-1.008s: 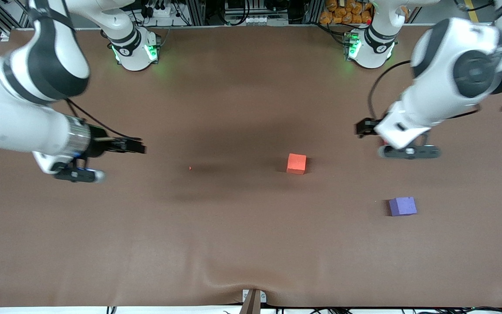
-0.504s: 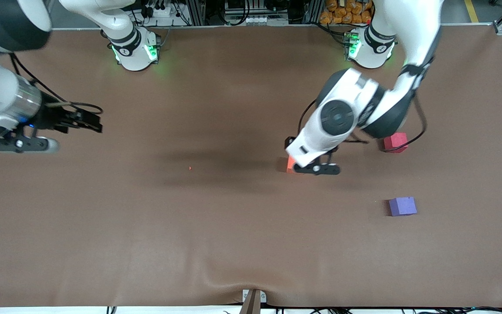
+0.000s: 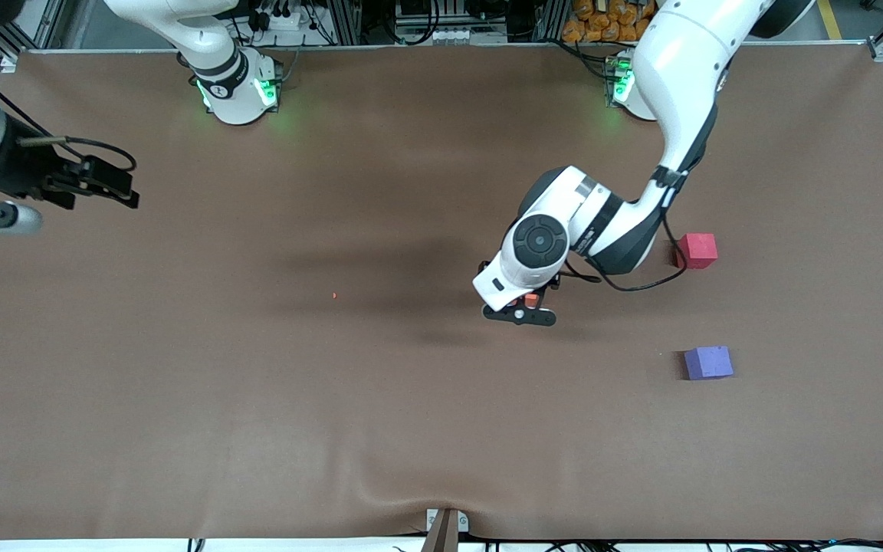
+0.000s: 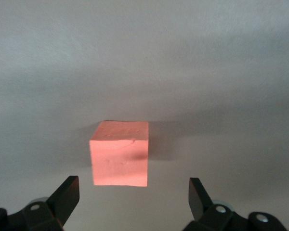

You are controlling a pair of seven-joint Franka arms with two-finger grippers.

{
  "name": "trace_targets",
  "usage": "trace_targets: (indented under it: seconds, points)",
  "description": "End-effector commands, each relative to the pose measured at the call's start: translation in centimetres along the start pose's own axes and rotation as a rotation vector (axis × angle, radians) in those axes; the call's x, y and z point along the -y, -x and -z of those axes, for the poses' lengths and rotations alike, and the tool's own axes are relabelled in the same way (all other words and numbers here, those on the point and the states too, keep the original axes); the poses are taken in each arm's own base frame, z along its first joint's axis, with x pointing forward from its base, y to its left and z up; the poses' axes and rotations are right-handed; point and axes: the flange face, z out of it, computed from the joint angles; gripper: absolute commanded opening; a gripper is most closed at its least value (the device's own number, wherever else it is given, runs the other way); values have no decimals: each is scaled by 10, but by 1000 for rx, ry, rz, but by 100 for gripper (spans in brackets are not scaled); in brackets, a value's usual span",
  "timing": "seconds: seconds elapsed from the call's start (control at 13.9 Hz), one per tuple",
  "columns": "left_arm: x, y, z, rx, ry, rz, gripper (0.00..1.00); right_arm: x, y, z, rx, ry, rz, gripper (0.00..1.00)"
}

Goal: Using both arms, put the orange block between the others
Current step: 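Withdraw the right gripper while the left gripper reaches the orange cube, then close the left gripper on the orange cube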

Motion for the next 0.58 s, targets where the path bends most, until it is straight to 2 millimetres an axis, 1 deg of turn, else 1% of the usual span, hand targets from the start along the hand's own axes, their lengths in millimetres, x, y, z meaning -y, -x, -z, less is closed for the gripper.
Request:
trace_targets:
  seconds: [0.0,0.07,0.29,0.36,0.5]
  points:
    - [0,-1,-17,-10,-57,-17,100,-24,11,14,-8,27,70,100]
    - [2,1,-25,1,-64,-17,100,-32,12,16,-10,28,82,100]
    - [8,3,-38,16,-68,-8,100,-69,10,15,-6,27,100,100]
    - [9,3,-45,17,-65,-5,100,-73,10,14,-3,29,104,100]
    - [10,4,-51,20,-65,13,97,-77,10,13,-2,30,94,100]
